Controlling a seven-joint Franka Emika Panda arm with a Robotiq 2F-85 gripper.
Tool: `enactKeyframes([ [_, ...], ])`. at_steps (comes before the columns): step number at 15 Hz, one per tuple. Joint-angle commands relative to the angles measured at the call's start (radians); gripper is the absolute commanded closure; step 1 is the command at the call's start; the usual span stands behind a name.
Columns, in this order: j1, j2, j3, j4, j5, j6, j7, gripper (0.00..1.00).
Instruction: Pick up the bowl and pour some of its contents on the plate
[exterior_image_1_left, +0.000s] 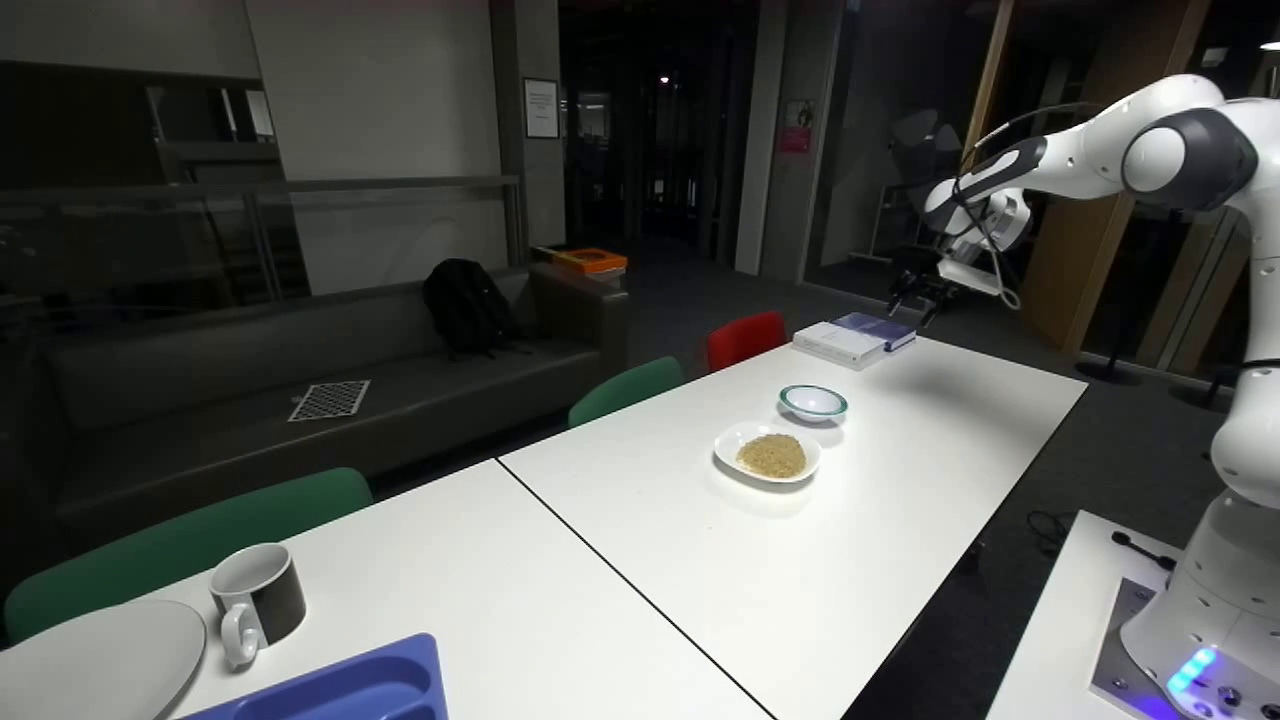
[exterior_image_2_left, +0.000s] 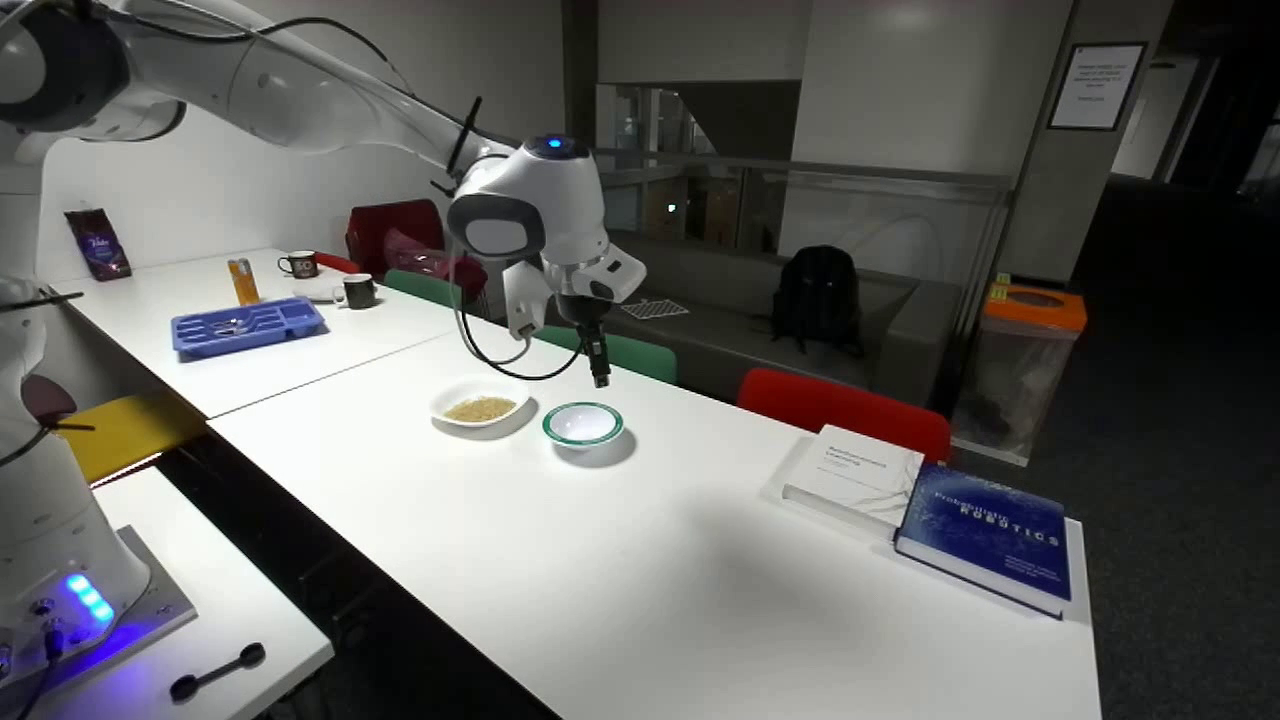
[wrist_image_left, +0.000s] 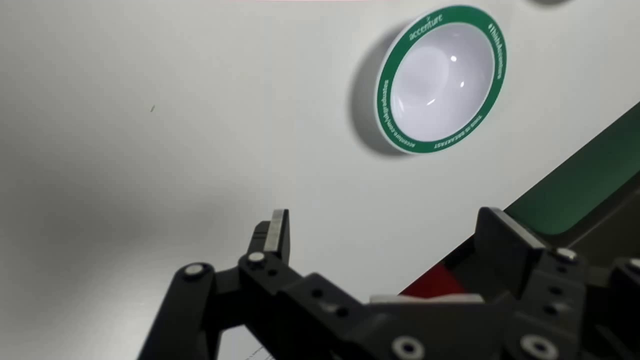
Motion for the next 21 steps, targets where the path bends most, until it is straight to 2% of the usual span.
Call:
enactKeyframes([
  [1, 0.004, -0.194, 0.031, -0.216, -0.059, 0.056, -0.11, 0.0],
  [8, 0.047, -0.447, 0.022, -0.486, -0.075, 0.167, -0.401, 0.0],
  [12, 0.078, -0.536, -0.005, -0.568, -0.144, 0.16, -0.551, 0.0],
  [13, 0.083, -0.46, -0.012, -0.495, -0.118, 0.129, -0.47, 0.0],
  [16, 0.095, -0.502, -0.022, -0.533, -0.138, 0.13, -0.509, 0.0],
  [21, 0.095, -0.506, -0.023, -0.538, -0.139, 0.13, -0.516, 0.0],
])
